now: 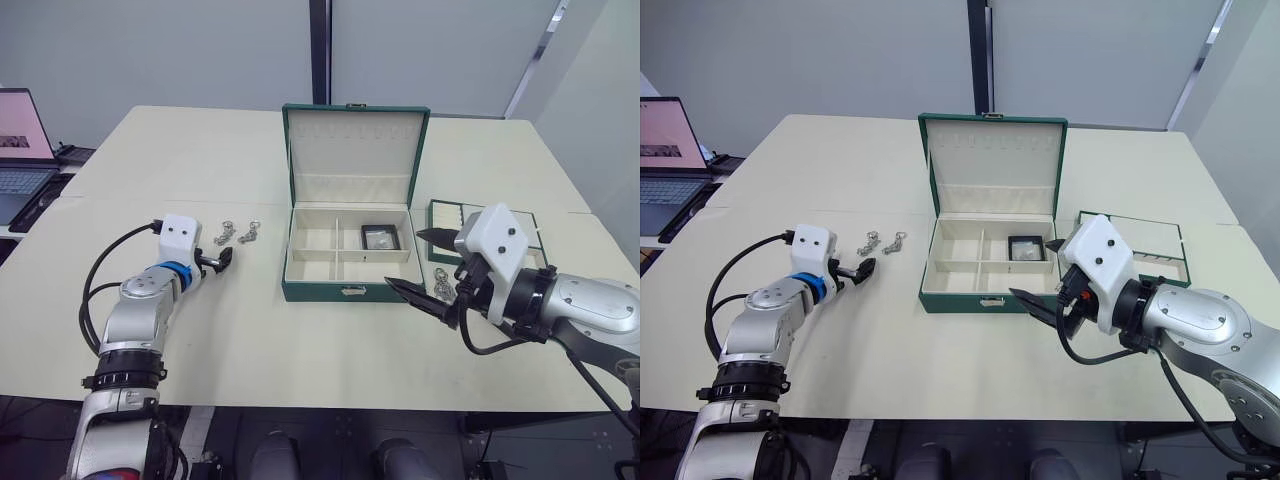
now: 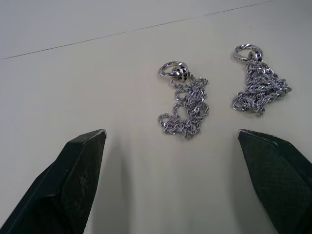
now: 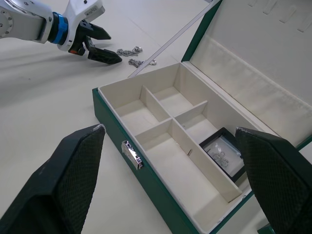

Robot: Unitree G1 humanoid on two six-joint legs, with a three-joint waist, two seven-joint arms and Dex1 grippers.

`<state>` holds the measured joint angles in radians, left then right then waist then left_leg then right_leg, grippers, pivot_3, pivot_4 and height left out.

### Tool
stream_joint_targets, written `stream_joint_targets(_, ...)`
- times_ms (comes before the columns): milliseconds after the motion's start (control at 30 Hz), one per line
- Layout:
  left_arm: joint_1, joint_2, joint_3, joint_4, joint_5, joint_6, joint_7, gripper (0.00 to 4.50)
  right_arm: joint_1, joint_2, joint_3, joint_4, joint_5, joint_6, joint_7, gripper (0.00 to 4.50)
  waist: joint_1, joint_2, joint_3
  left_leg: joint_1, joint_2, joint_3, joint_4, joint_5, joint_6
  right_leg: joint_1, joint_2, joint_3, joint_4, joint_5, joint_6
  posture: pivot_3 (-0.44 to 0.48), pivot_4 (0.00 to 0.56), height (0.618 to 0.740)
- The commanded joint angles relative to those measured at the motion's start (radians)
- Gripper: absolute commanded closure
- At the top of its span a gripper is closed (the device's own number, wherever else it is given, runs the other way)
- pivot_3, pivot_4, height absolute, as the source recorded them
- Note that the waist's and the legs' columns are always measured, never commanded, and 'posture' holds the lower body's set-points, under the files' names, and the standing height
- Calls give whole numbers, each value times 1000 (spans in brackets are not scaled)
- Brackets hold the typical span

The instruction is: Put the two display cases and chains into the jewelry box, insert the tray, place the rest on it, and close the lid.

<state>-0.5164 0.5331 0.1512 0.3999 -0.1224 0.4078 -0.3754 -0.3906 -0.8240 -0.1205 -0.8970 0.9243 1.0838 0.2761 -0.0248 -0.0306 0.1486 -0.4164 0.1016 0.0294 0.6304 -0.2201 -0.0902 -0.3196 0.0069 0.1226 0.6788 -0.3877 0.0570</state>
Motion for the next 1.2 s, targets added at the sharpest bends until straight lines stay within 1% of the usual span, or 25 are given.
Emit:
stream_joint_targets(33, -42, -13, -16, 30, 27, -29, 25, 20, -1, -16, -36, -25, 4, -15, -3, 0, 1, 0, 0, 0, 0, 0, 0, 0, 0, 0, 0, 0, 0, 0, 0, 0, 150, 740)
stream_joint_targets(367, -90, -39, -18, 131, 49, -64, 63, 20, -4, -29, -46, -24, 12, -12, -2, 0, 1, 0, 0, 0, 0, 0, 0, 0, -1, 0, 0, 0, 0, 0, 0, 0, 150, 740)
stream_joint_targets(567, -76, -41, 3, 103, 16, -65, 43, 20, -4, -29, -44, -26, 14, -13, -2, 0, 1, 0, 0, 0, 0, 0, 0, 1, -1, 0, 0, 0, 0, 0, 0, 0, 150, 740)
stream_joint_targets(700, -61, -34, 4, 100, 32, -58, 69, 20, -4, -28, -42, -26, 13, -15, -1, 0, 1, 0, 0, 0, 0, 0, 0, 1, -1, 0, 0, 0, 0, 0, 0, 0, 150, 740)
stream_joint_targets(1000, -93, -64, 8, 157, 38, -92, 140, 20, -7, -27, -39, -25, 7, -17, -3, 0, 1, 0, 0, 0, 0, 0, 0, 1, -1, 1, 0, 0, 0, 0, 0, 0, 150, 740)
stream_joint_targets(1200, -106, -87, -2, 202, 38, -112, 157, 20, -7, -26, -44, -25, 10, -14, -9, 0, 2, 0, 0, 0, 0, 0, 0, 1, -1, 1, 0, 0, 0, 0, 0, 0, 150, 740)
